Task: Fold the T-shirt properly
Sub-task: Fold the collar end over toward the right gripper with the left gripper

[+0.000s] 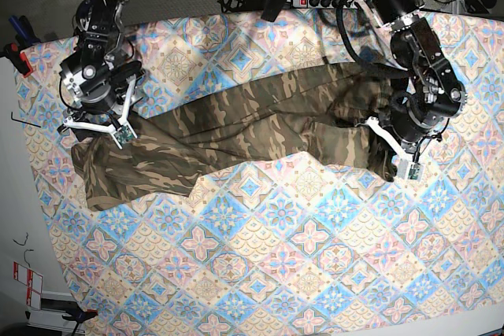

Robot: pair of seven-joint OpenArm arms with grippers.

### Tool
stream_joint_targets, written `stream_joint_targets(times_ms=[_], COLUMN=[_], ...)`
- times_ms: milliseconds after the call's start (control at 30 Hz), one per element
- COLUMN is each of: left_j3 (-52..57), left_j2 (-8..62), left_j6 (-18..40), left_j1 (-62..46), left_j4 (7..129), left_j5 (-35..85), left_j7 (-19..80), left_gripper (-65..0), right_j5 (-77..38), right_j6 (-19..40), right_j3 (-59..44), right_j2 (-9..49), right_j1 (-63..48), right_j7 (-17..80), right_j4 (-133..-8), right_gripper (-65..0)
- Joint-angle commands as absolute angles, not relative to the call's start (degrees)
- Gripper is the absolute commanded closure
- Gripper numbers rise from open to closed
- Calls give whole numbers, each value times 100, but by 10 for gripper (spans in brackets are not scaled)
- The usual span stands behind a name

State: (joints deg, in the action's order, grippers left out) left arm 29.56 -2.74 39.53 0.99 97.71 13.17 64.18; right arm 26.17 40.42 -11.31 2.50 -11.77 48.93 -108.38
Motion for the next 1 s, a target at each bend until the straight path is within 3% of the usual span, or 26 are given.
stream_joint_targets(times_ms=[0, 167, 333, 500, 700, 967], left_j3=[2765, 1613, 796, 4, -743, -971], left_j2=[-418, -813, -900, -900, -900, -900], left_j6=[4000, 3978, 3336, 2712, 2554, 2519], left_j1=[189, 171, 242, 813, 1613, 2044], left_j4=[9877, 9859, 9771, 8479, 6545, 5886], left_j5=[1385, 1385, 1393, 1455, 1455, 2123], left_j7=[6352, 6325, 5982, 5552, 4567, 4286], left_gripper=[0, 0, 0, 0, 0, 0], right_j5=[2607, 2607, 2607, 2607, 2607, 2607], right_j6=[4000, 4000, 4000, 4000, 4000, 4000], right_j3=[-1147, -1147, -1147, -1147, -1147, -1147], right_j2=[286, 286, 286, 286, 286, 286], right_j1=[-1121, -1121, -1121, -1130, -1191, -1200], right_j7=[4831, 4831, 4831, 4831, 4831, 4831], right_j4=[-10941, -10941, -10949, -10949, -10949, -10949], right_gripper=[-409, -409, -409, -409, -409, -409])
